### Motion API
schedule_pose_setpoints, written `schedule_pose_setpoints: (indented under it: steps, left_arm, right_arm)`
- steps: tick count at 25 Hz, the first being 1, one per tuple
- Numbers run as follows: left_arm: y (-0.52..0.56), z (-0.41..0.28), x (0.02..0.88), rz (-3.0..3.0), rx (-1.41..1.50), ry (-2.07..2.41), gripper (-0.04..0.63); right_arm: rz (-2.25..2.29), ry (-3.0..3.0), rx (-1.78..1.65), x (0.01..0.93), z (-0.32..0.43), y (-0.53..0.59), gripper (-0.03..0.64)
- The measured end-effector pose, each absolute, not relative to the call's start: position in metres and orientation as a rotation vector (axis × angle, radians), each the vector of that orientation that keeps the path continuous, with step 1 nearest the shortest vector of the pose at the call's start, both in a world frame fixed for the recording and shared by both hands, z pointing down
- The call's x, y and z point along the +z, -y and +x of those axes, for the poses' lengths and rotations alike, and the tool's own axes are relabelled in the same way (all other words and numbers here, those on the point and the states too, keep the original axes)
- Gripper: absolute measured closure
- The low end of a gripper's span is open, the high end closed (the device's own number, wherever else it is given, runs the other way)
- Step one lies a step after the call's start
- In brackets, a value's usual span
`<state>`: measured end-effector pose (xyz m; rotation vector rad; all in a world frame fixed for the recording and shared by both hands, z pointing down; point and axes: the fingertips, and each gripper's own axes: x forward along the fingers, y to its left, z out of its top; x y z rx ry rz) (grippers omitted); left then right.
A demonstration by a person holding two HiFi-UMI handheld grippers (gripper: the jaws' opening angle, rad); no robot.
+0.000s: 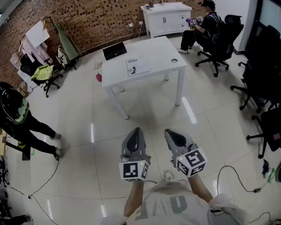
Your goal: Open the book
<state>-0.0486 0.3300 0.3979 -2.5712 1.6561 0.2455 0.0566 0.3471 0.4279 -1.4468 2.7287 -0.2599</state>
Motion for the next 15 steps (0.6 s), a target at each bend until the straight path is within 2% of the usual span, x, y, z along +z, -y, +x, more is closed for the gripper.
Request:
schedule_pose_setpoints:
  steps: [15]
  left_arm:
    - [-0.319, -0.043, 0.406, -2.576, 0.222, -1.661, 0.578]
  right_arm:
    - [-1.409, -2.775, -0.271, 0.441, 0.061, -0.34, 0.614]
